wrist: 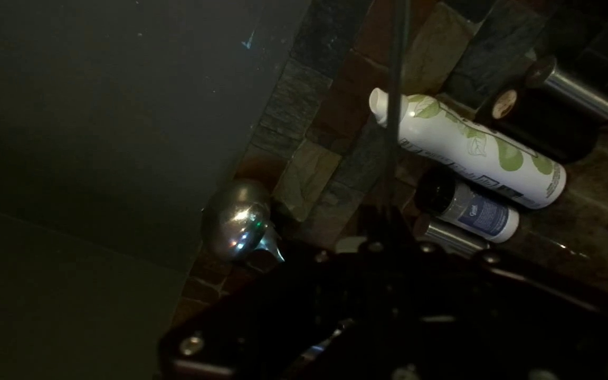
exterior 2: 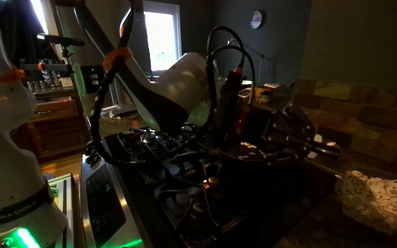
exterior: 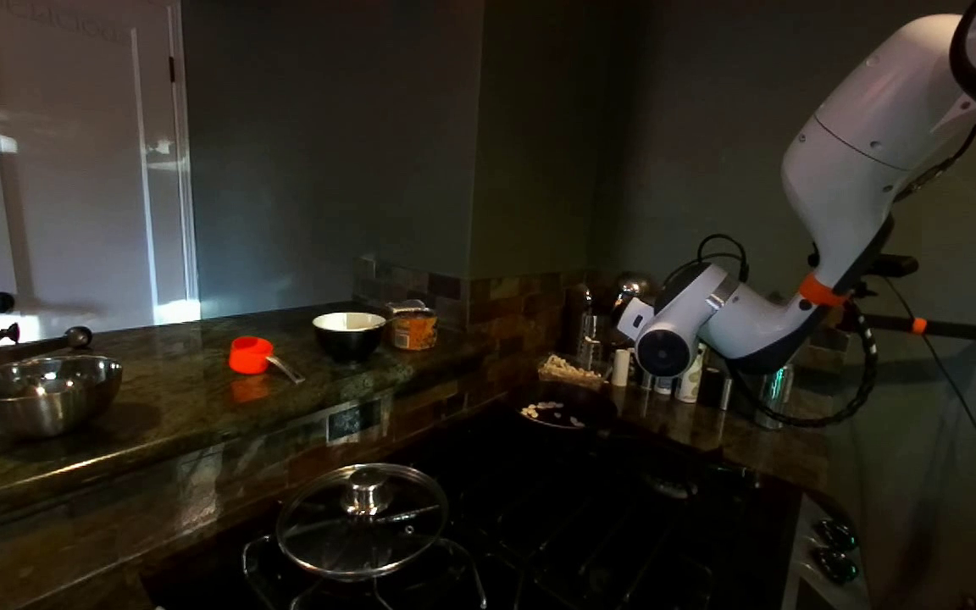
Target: Scoop the white chocolate pellets into the pan
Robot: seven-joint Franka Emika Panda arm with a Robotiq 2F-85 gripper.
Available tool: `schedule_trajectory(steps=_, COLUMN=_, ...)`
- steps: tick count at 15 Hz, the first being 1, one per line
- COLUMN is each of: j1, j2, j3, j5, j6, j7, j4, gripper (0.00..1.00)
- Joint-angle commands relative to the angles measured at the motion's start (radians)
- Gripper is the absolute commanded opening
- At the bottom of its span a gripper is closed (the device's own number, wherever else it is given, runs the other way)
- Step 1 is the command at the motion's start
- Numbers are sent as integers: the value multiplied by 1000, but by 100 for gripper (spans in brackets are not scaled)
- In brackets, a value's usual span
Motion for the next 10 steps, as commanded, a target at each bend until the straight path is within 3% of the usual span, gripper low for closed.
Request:
schedule_trajectory(steps=1, j1=39, j2=-8, j3=-6, j5=-26, j6=-31, j7=-7, j4=-31, gripper=1)
schedule_trajectory(steps=10, j1=113, j2=-104, j3=19, j5=-158, j6=-110, j7=46, j4=-211, gripper=1)
